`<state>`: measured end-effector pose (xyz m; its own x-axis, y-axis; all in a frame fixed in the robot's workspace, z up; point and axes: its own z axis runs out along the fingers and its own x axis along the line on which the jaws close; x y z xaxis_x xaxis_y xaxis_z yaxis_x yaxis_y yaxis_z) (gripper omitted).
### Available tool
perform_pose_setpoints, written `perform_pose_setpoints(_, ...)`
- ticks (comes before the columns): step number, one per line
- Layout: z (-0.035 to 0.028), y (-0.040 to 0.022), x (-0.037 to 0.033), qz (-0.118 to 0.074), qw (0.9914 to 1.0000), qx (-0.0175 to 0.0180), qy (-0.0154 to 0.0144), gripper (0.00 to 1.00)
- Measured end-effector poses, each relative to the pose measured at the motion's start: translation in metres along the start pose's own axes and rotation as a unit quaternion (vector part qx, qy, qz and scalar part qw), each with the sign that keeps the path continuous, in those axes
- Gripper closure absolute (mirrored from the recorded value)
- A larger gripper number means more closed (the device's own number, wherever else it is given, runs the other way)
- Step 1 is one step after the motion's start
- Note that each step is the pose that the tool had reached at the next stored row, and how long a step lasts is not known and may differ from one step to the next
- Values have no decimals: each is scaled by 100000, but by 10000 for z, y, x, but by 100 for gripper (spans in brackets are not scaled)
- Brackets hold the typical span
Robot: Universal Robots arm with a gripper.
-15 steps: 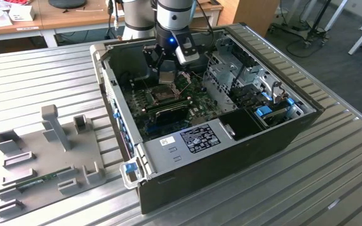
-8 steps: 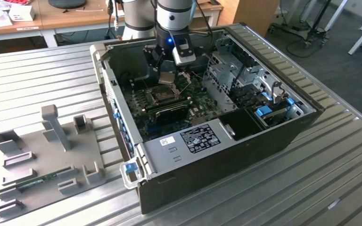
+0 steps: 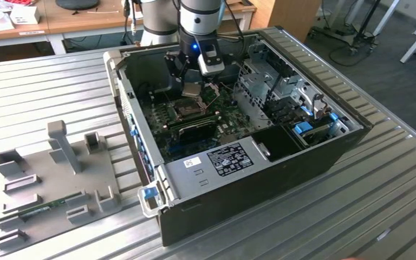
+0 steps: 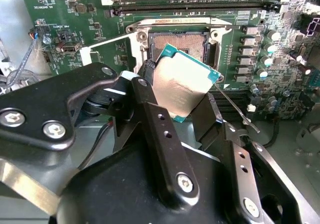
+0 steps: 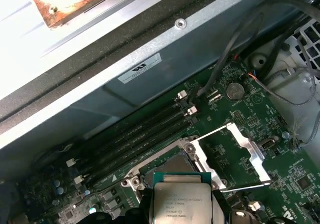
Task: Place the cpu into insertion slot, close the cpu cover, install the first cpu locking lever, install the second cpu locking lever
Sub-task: 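Place the cpu into insertion slot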
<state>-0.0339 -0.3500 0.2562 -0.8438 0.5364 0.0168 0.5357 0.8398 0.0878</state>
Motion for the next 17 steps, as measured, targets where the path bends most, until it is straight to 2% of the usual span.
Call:
perform_pose_setpoints(1,1,0,0,12,100000,108,167,46)
perform_pose_setpoints(6,-1,-1,0,22,99999,192,273,46)
perform_pose_setpoints(8,2,0,0,312,99999,179,250,46)
perform_pose_setpoints(11,13,-1,0,2243,99975,125,88,46)
perform_pose_setpoints(14,27,-3,0,4745,99887,86,-133,46)
perform_pose_setpoints(17,42,-4,0,7426,99723,33,-364,46)
